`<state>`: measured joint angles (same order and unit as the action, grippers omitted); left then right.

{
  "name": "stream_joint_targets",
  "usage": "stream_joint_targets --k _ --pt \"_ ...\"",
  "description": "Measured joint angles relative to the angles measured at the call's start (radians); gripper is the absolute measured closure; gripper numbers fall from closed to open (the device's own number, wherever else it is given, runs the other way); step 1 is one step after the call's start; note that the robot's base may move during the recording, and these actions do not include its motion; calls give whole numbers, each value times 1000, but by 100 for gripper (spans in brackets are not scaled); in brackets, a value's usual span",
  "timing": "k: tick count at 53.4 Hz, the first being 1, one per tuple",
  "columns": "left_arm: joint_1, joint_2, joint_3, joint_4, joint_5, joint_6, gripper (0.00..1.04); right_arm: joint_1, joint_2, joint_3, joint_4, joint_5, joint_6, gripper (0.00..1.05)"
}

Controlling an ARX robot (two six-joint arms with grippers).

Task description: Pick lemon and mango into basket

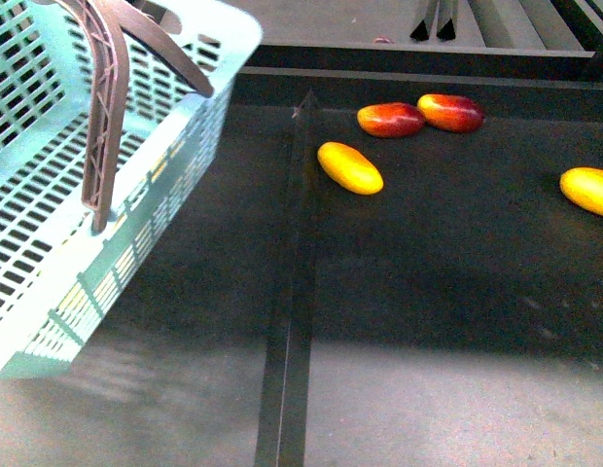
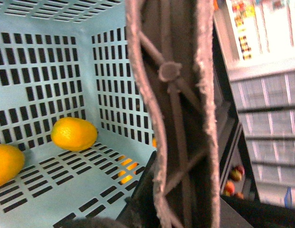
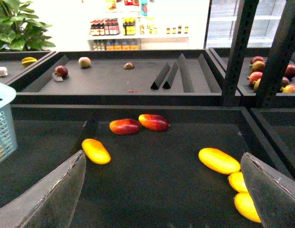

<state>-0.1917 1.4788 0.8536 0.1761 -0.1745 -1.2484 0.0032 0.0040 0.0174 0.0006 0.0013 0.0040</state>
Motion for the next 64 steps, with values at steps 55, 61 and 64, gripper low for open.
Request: stream_joint_targets --k 55,61,64 --pt "45 468 232 18 -104 -285 67 0 0 0 0 0 0 9" --pt "51 398 187 -52 -150 -291 48 0 0 0 0 0 0 9" --pt "58 343 154 -96 -170 -292 37 0 0 0 0 0 0 9"
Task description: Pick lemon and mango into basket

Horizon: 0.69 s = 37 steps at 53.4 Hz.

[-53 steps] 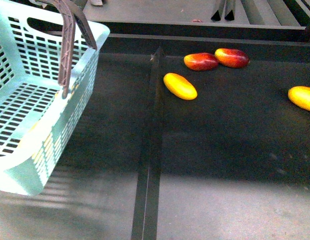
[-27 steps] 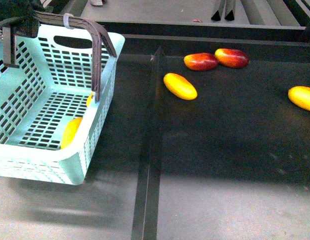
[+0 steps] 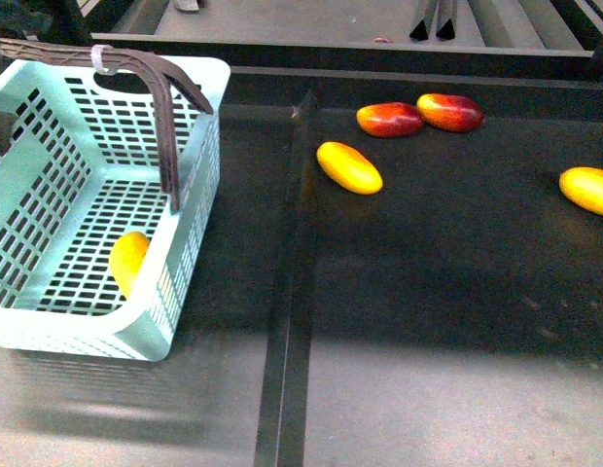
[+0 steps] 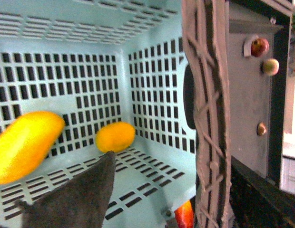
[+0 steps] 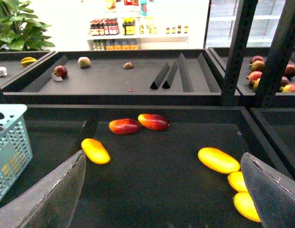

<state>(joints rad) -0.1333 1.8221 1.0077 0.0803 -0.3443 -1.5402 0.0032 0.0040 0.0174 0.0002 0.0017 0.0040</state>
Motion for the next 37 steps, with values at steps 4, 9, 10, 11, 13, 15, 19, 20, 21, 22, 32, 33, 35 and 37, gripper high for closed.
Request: stream_joint_targets --k 4,9,10,11,13,15,19,20,21,22,32,33,35,37 --pt "14 -91 -49 -73 -26 -3 23 0 0 0 0 0 0 9" --pt "31 -228 -114 -201 -76 22 6 0 0 0 0 0 0 9" --pt "31 -262 -123 -242 -86 36 6 0 0 0 0 0 0 9" --pt "25 -294 -127 -282 -98 54 7 0 0 0 0 0 0 9" --pt "10 -340 -145 -284 -76 142 9 0 0 0 0 0 0 9" --pt "-10 -405 -277 48 80 394 19 0 0 0 0 -1 0 9" --pt "-29 -474 -470 501 199 842 35 0 0 0 0 -2 0 9" --pt "-28 -494 -517 605 211 978 40 0 0 0 0 -2 0 9" --pt "-21 -515 -554 686 212 1079 46 0 0 0 0 0 0 9" --pt "-12 -537 -583 742 212 1184 51 0 0 0 0 1 0 9" --pt "31 -661 -731 793 243 1477 86 0 0 0 0 0 0 9" --pt "32 -667 -737 793 244 1481 88 0 0 0 0 0 0 9" --pt "41 -703 -769 789 254 1500 99 0 0 0 0 0 0 9" --pt "48 -742 -796 782 266 1511 101 0 0 0 0 0 0 9"
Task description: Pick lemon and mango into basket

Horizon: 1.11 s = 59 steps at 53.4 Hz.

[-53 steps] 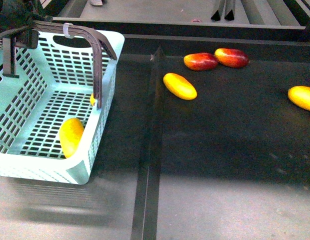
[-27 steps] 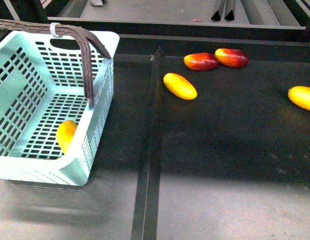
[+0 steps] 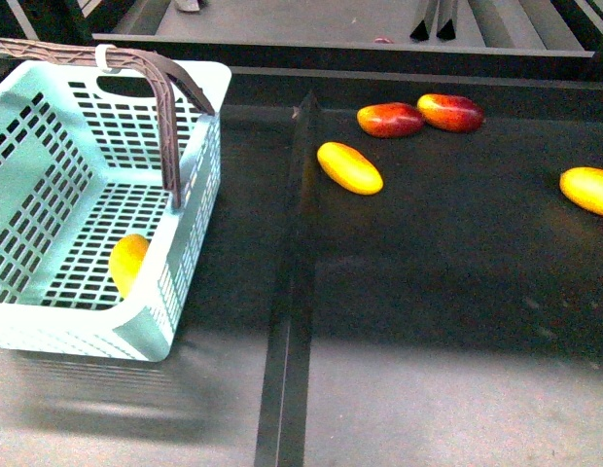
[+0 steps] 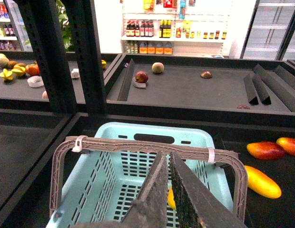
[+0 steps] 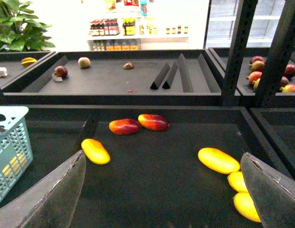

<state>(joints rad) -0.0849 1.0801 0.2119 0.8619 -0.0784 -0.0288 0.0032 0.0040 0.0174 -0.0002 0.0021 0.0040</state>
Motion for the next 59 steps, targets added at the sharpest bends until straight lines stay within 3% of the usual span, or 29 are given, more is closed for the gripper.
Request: stream_joint_targets --k 8,23,59 --pt "81 -146 -87 -64 70 13 101 0 0 0 0 0 0 9" --pt "81 -311 -184 -124 78 15 101 0 0 0 0 0 0 9" --pt "81 -801 -197 -582 79 18 101 0 0 0 0 0 0 9"
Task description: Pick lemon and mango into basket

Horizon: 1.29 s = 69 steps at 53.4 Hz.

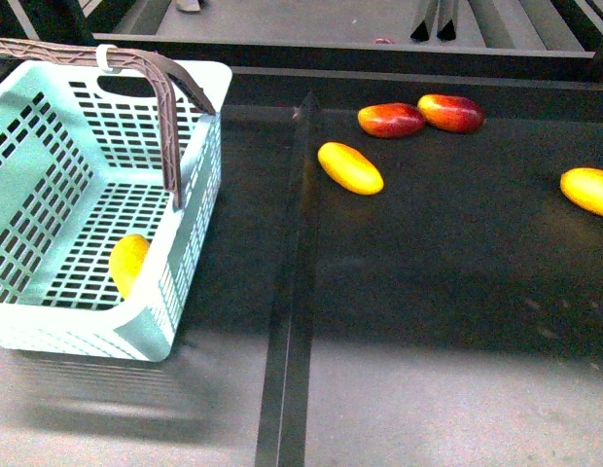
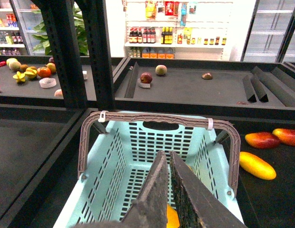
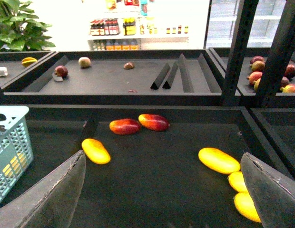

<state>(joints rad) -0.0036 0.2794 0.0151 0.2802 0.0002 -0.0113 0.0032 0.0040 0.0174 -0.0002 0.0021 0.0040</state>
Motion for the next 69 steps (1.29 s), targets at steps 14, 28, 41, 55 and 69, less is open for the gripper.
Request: stream_joint_targets --k 14,28,41,55,69 --pt "0 -87 0 -87 0 0 101 0 0 0 0 0 0 9" --pt "0 -273 0 -278 0 0 101 0 0 0 0 0 0 9" --pt "0 -273 0 -278 0 0 101 0 0 0 0 0 0 9" --pt "0 -273 0 -278 0 0 74 0 0 0 0 0 0 9" --pt "0 -273 0 -278 0 0 14 0 0 0 0 0 0 9"
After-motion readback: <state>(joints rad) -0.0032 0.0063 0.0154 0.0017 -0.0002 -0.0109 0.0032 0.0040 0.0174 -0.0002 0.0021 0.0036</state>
